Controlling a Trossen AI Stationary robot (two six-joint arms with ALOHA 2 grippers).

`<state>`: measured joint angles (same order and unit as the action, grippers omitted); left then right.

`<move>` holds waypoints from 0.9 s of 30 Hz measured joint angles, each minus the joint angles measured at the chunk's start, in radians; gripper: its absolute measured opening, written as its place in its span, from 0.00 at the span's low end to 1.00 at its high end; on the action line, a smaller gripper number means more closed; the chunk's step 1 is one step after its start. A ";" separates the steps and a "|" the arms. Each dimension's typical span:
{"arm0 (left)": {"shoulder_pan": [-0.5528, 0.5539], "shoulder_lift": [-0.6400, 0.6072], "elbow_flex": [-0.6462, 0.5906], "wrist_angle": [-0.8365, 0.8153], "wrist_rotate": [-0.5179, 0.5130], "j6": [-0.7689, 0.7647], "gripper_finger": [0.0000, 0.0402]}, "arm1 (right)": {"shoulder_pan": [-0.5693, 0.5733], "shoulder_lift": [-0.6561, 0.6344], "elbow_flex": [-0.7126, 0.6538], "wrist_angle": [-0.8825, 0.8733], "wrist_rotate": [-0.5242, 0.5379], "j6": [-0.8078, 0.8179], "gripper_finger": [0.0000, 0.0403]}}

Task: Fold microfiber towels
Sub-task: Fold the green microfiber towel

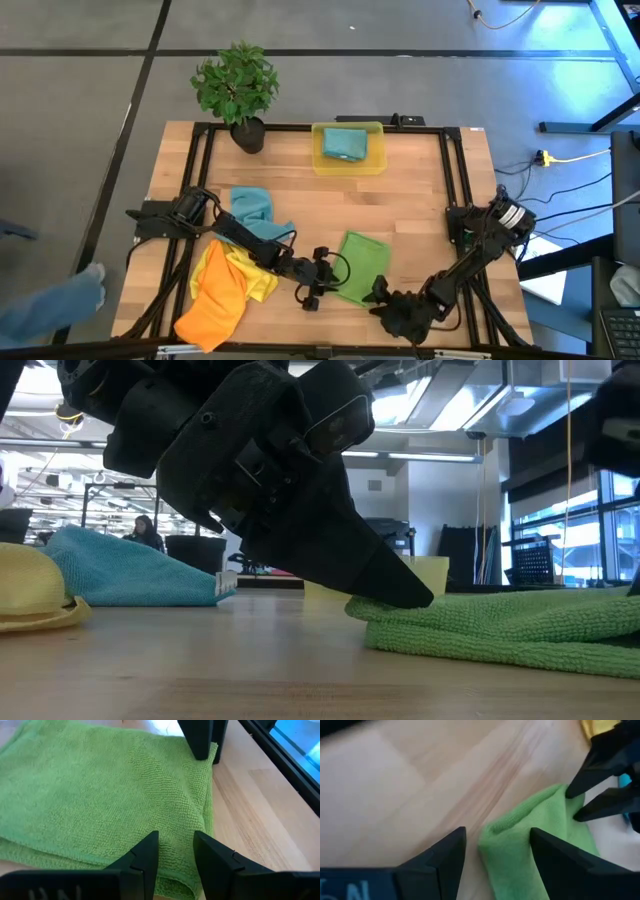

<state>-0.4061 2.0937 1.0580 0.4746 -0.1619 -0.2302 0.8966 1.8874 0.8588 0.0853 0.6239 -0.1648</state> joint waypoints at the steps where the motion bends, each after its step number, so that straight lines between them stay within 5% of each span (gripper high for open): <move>1: 0.000 0.000 0.000 -0.002 0.000 -0.003 0.29 | 0.001 0.007 0.014 -0.039 0.007 0.006 0.55; 13: 0.003 0.000 0.000 -0.020 0.014 -0.003 0.29 | 0.001 0.047 0.031 -0.093 0.078 -0.013 0.51; 27: 0.013 0.000 0.000 -0.013 0.024 -0.004 0.29 | -0.018 0.025 0.022 -0.119 0.063 0.094 0.14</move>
<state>-0.3927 2.0937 1.0580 0.4614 -0.1383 -0.2344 0.8791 1.9126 0.8806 -0.0334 0.6871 -0.0706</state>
